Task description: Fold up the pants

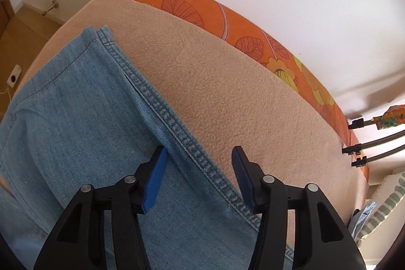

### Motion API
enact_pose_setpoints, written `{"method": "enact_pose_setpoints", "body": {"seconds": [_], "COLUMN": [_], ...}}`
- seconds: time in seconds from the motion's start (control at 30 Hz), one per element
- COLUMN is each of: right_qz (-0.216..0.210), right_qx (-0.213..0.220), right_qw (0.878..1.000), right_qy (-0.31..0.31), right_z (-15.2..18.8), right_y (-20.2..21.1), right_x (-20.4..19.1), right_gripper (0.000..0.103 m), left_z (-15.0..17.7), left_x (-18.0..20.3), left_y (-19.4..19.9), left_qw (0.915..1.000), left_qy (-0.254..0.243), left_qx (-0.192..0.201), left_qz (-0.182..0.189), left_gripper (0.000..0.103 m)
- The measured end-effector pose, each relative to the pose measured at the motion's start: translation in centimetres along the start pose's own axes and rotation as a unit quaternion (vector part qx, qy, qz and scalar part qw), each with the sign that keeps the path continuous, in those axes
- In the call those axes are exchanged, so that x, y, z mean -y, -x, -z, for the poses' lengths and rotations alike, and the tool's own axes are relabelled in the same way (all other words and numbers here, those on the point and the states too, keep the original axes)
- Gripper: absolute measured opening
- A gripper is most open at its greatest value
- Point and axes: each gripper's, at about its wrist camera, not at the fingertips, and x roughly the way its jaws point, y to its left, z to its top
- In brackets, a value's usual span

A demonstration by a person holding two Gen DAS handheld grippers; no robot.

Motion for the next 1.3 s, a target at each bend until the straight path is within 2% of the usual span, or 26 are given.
{"method": "enact_pose_setpoints", "body": {"seconds": [0.03, 0.07, 0.1, 0.17, 0.27, 0.4, 0.5, 0.6, 0.7, 0.93, 1.03, 1.2, 1.3], "right_qz": [0.002, 0.004, 0.005, 0.003, 0.018, 0.030, 0.050, 0.058, 0.054, 0.004, -0.022, -0.055, -0.073], "right_qx": [0.002, 0.002, 0.003, 0.001, -0.001, -0.001, 0.005, 0.009, 0.009, -0.012, -0.033, -0.072, -0.096], "right_qw": [1.000, 1.000, 1.000, 1.000, 1.000, 0.998, 0.997, 0.997, 0.998, 1.000, 0.999, 0.995, 0.992], "right_qy": [-0.004, -0.008, -0.012, -0.017, -0.023, -0.047, -0.054, -0.051, -0.029, 0.003, 0.010, 0.028, 0.030], "right_z": [-0.1, -0.3, -0.3, -0.3, -0.4, -1.4, -2.5, -3.4, -3.7, -3.1, -2.4, -1.5, -1.3], "right_y": [0.4, 0.7, 0.9, 0.9, 0.5, 0.8, 2.0, 3.9, 6.3, 9.9, 10.5, 9.6, 9.2], "right_x": [0.0, 0.0, 0.1, 0.3, 1.2, 3.3, 4.6, 4.6, 2.8, -3.3, -6.0, -8.5, -9.1], "right_gripper": [0.007, 0.007, 0.007, 0.007, 0.007, 0.007, 0.007, 0.007, 0.007, 0.007, 0.007, 0.007, 0.007], "left_z": [0.0, 0.1, 0.2, 0.7, 1.5, 2.3, 2.7, 5.0, 8.4, 18.7, 22.3, 26.0, 27.5], "left_x": [-0.5, -0.9, -1.5, -2.8, -4.1, -5.7, -6.0, -7.0, -8.8, -13.9, -15.8, -18.6, -19.2], "left_y": [0.1, 0.2, 0.4, 0.9, 3.1, 8.0, 11.8, 15.5, 17.8, 18.7, 18.4, 15.6, 14.7], "left_qw": [1.0000, 0.9999, 0.9996, 0.9979, 0.9939, 0.9861, 0.9773, 0.9695, 0.9645, 0.9596, 0.9639, 0.9652, 0.9675], "left_qy": [-0.001, 0.006, 0.018, 0.037, 0.050, 0.055, 0.057, 0.052, 0.048, 0.078, 0.080, 0.124, 0.125], "left_qx": [0.007, 0.010, 0.015, 0.033, 0.072, 0.121, 0.160, 0.190, 0.208, 0.214, 0.208, 0.169, 0.161], "left_qz": [0.000, 0.009, 0.018, 0.042, 0.067, 0.101, 0.126, 0.146, 0.156, 0.164, 0.145, 0.156, 0.149], "left_gripper": [0.031, 0.020, 0.014, 0.011, 0.009, 0.008, 0.008, 0.008, 0.008, 0.008, 0.008, 0.008, 0.008]}}
